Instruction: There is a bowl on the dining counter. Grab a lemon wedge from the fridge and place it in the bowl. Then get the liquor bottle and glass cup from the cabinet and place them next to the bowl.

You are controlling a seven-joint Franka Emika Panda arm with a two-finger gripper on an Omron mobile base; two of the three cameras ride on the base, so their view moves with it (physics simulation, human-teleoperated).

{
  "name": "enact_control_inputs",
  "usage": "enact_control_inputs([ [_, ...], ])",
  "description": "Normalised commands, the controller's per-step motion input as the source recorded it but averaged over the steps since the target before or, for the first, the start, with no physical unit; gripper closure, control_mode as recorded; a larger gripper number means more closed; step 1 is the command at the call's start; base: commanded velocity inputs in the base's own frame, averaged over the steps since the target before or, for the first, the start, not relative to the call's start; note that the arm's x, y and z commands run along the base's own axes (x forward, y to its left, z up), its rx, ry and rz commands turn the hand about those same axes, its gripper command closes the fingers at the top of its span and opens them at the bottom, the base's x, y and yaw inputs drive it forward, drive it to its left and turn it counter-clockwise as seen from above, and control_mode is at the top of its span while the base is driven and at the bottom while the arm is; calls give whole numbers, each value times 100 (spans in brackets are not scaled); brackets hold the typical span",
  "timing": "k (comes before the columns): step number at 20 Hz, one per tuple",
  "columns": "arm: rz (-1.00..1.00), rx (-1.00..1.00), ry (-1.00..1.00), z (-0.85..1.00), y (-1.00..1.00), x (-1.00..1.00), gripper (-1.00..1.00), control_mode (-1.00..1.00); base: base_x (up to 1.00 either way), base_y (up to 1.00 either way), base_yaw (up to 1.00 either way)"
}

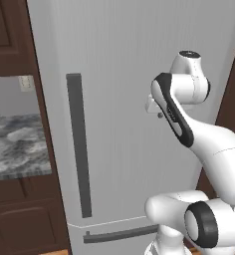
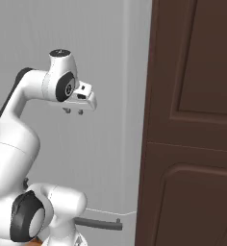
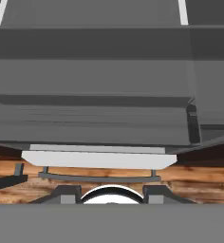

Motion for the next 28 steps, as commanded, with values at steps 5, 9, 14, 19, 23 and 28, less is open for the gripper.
enact_control_inputs([
  [5,0,0,0,0,0,0,-100,100,-7,0,0],
  [9,0,0,0,0,0,0,-100,100,-78,24,4],
  [14,0,0,0,0,0,0,-100,100,-69,83,1],
  [19,0,0,0,0,0,0,-100,100,-31,99,-6],
  [23,0,0,0,0,0,0,-100,100,-4,77,-26],
  [28,0,0,0,0,0,0,-100,100,-2,48,-33],
])
